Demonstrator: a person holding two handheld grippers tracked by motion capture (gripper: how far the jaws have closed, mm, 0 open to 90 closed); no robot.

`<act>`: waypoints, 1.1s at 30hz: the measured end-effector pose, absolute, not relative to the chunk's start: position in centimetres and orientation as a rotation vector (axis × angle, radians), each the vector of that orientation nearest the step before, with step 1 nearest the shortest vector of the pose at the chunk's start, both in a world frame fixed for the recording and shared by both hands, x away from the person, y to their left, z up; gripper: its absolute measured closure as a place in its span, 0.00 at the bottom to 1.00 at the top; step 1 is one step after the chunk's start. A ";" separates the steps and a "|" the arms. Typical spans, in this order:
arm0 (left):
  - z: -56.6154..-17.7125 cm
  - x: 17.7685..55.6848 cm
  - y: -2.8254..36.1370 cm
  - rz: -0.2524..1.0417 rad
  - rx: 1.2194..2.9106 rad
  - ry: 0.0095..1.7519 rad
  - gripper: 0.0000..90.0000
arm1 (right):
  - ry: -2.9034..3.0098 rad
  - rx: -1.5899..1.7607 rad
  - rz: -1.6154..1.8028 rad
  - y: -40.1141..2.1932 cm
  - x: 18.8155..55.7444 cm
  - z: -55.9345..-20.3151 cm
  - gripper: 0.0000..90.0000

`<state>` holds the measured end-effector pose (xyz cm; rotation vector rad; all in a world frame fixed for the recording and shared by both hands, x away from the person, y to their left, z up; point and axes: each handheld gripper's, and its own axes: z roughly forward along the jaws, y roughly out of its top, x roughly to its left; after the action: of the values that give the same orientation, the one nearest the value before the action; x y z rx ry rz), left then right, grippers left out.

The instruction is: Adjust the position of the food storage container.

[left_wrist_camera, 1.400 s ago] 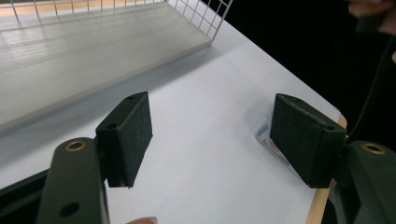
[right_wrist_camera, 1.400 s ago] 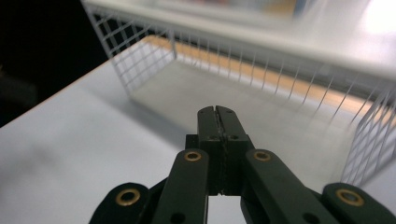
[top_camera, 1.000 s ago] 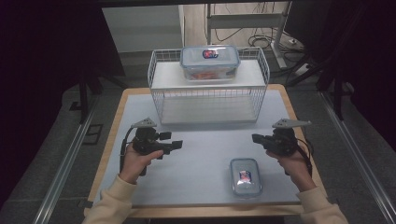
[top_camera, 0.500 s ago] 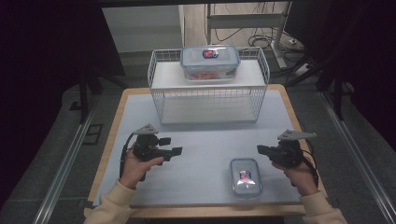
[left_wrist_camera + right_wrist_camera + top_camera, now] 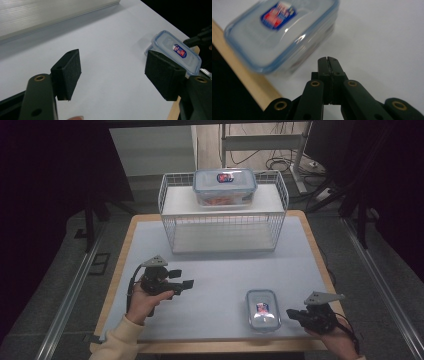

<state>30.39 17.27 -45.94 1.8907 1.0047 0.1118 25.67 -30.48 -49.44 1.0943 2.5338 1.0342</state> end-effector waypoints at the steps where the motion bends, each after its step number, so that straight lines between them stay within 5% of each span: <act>1: -46.0 30.4 17.3 0.110 1.891 1.006 0.32 | 2.564 1.060 1.014 -30.4 25.0 -49.6 1.00; 22: -46.3 30.3 17.8 0.103 1.881 1.026 0.32 | 2.743 0.887 1.018 -27.5 23.9 -50.5 1.00; 33: -46.7 30.4 19.1 0.095 1.860 1.082 0.32 | 2.796 0.800 1.112 -22.8 23.6 -50.7 1.00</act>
<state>30.36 19.06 -46.67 1.8598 1.0824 0.0948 23.60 -22.75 -50.73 0.8005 2.7964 1.1124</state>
